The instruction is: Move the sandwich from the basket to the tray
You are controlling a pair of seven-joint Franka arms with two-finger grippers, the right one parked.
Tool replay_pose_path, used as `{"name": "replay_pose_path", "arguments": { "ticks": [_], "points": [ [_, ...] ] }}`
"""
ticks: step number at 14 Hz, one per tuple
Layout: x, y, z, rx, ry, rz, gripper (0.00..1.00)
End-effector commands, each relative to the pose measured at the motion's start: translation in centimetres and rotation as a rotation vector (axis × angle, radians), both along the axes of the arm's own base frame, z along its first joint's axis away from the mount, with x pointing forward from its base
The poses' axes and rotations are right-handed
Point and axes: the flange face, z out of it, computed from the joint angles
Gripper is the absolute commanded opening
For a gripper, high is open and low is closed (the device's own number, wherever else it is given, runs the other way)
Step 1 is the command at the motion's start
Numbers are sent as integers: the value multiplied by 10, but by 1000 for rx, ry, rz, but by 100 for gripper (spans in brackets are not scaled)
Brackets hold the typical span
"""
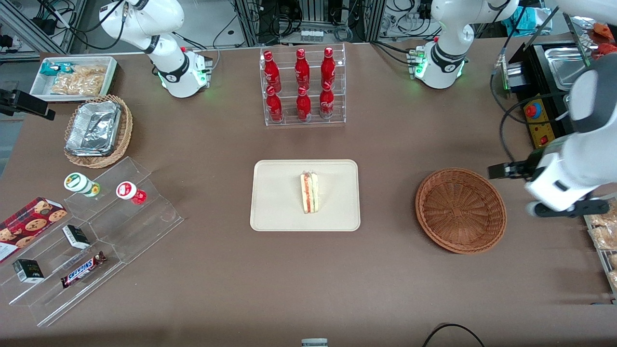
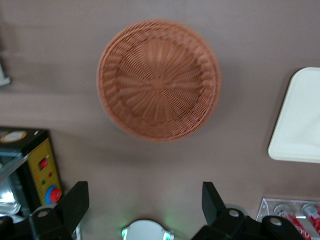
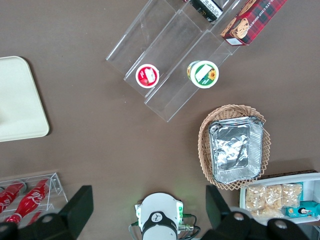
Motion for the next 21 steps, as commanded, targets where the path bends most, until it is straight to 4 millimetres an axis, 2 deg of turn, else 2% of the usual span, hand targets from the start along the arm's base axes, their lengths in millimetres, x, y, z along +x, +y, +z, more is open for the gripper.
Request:
{"name": "replay_pose_path", "arguments": {
  "ticks": [1,3,6,7,8,9,11,12,15,17,21],
  "points": [
    [-26,-7,28,4,21,-7,100],
    [-32,-6,40,12,4,1,100],
    [-31,14,44,-6,-7,34,100],
    [-33,13,47,-23,-10,33,100],
    [-40,14,56,-16,-17,39,100],
    [-45,17,50,-4,6,44,100],
    [-75,30,39,20,48,67,100],
    [-81,33,42,17,-9,71,100],
    [-83,28,48,12,-57,65,100],
    [-79,28,63,2,-91,64,100],
    [-69,27,62,-74,-108,87,100]
  ]
}}
